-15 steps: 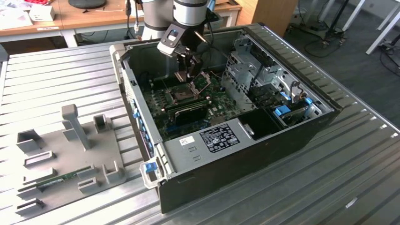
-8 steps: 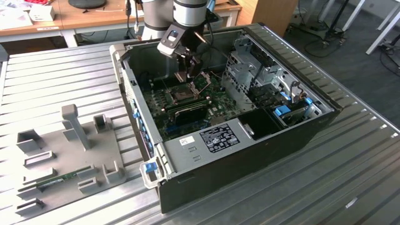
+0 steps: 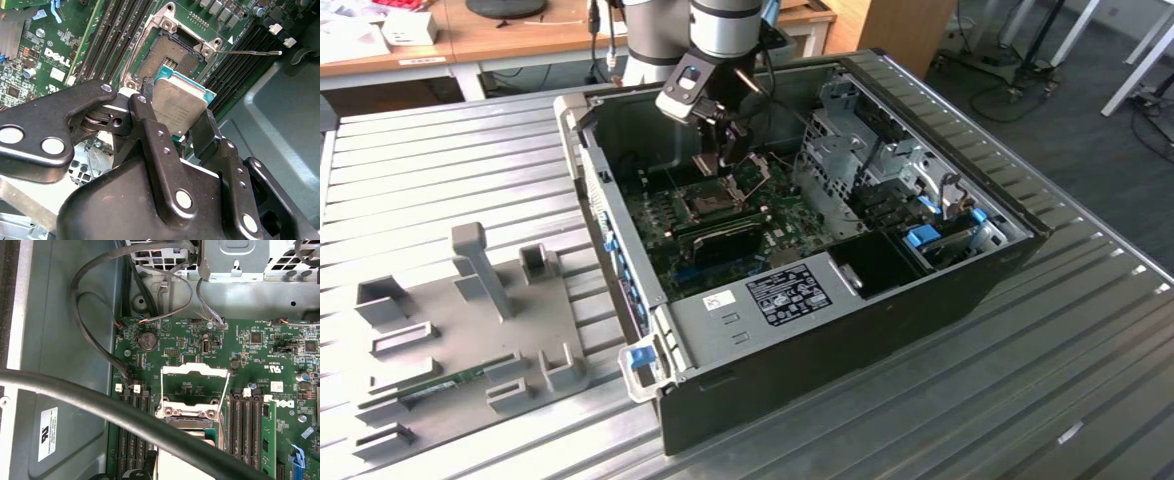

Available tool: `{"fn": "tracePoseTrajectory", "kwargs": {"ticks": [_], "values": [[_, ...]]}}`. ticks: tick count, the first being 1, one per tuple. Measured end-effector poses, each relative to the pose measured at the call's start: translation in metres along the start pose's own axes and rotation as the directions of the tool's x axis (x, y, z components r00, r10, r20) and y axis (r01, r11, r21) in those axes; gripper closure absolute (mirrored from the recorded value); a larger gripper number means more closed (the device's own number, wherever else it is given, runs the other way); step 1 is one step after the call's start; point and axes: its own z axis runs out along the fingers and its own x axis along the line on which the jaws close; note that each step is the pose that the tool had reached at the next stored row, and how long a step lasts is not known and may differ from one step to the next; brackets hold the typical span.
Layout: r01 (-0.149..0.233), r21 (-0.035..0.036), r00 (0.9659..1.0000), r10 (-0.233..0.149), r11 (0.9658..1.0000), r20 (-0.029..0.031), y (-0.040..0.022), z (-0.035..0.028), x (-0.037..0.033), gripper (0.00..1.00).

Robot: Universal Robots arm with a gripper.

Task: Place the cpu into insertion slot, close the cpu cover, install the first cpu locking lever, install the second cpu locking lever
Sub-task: 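Place the cpu into insertion slot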

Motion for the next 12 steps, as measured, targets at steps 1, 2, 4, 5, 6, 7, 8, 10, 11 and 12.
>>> {"fn": "tracePoseTrajectory", "kwargs": {"ticks": [1,2,4,5,6,7,8,10,11,12], "values": [[0.000,0.0001,1.0000,0.000,1.0000,0.0001,0.0000,0.0003,0.0000,0.46],[0.000,0.0002,1.0000,0.000,1.0000,0.0004,0.0000,0.0003,-0.0001,0.46],[0.000,0.0003,1.0000,0.000,1.0000,0.0005,0.0000,0.0005,-0.0001,0.46],[0.000,0.0003,1.0000,0.000,1.0000,0.0005,0.0000,0.0007,-0.0001,0.46],[0.000,0.0003,1.0000,0.000,1.0000,0.0005,-0.0001,0.0007,-0.0001,0.46],[0.000,0.0003,1.0000,0.000,1.0000,0.0005,-0.0001,0.0007,-0.0001,0.46],[0.000,0.0002,1.0000,0.000,1.0000,0.0004,-0.0001,0.0009,-0.0001,0.46],[0.000,0.0002,1.0000,0.000,1.0000,0.0003,-0.0001,0.0013,-0.0001,0.46],[0.000,0.0003,1.0000,0.000,1.0000,0.0005,-0.0001,0.0012,-0.0001,0.46],[0.000,0.0003,1.0000,0.000,1.0000,0.0005,-0.0001,0.0019,-0.0001,0.46]]}}
